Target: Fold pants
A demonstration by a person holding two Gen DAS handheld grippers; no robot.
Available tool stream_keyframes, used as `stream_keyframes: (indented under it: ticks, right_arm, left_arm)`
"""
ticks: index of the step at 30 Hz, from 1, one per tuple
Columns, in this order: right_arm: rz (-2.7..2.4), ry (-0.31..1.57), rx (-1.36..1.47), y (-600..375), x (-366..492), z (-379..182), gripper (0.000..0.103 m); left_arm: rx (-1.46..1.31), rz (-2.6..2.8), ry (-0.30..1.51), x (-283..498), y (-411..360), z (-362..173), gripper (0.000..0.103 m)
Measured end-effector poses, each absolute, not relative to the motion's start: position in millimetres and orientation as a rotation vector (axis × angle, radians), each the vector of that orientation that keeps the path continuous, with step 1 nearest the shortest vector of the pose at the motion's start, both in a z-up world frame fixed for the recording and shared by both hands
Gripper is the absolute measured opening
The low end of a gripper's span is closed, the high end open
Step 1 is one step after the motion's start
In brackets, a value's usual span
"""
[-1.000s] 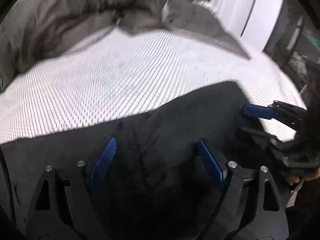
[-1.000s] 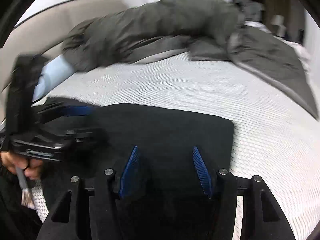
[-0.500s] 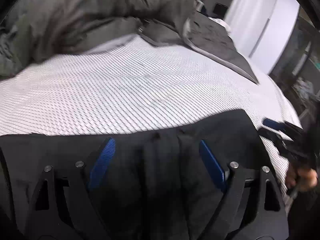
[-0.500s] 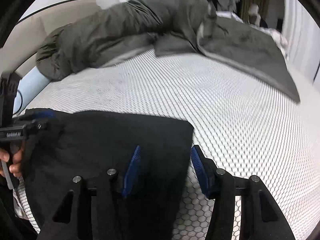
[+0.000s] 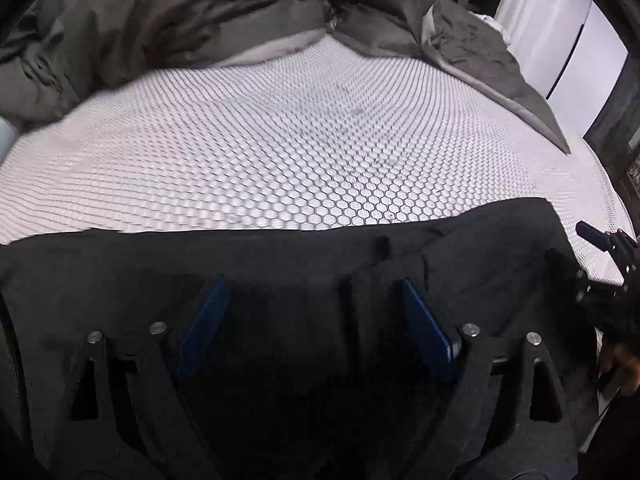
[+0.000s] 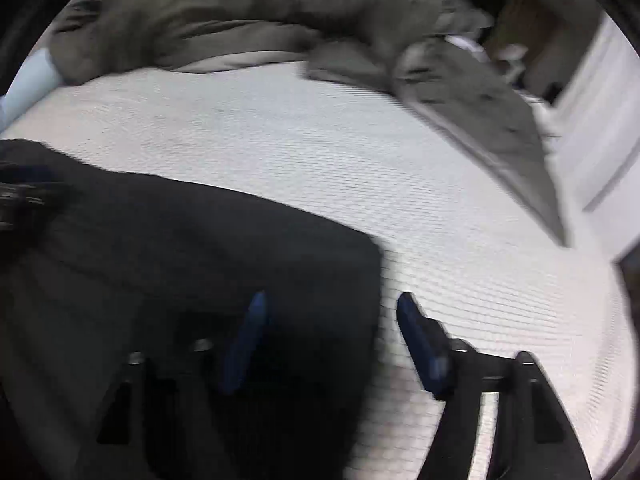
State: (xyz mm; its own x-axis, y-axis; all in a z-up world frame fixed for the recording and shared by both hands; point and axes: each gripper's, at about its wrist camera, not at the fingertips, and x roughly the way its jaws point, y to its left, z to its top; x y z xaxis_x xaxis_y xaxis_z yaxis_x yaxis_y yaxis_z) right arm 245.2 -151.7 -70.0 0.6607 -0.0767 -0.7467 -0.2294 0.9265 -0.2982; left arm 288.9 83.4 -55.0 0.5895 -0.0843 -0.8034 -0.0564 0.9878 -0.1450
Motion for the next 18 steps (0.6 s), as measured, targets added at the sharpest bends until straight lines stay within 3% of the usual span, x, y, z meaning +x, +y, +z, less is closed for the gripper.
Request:
stream_keyframes:
  ticks: [5,9,12,15,18]
  right_arm:
    - [0.111,0.817,-0.250,-193,207,-43,0.070]
    - [0.273,0.767,-0.121,-188,163,-26,0.070]
    - [0.372,0.765,-0.056,-164,139,-40,0.070]
    - [0.343,0.851,-0.204,-137,125,-75,0.070]
    - [0.266,0.824,-0.258,-157,115,-81,0.070]
  left_arm:
    - [-0.098,-0.155,0.857,217,63,-19,0.086]
    - [-0.037,-0.208,0.828,183,22,-20,0.088]
    - [0.024,-0.187,0.873,175,-2,-39,0.088]
    - [0.086,-0.156,0.917,167,-10,-58,0.088]
    - [0.032,-0.166,0.934,156,10,-64,0.088]
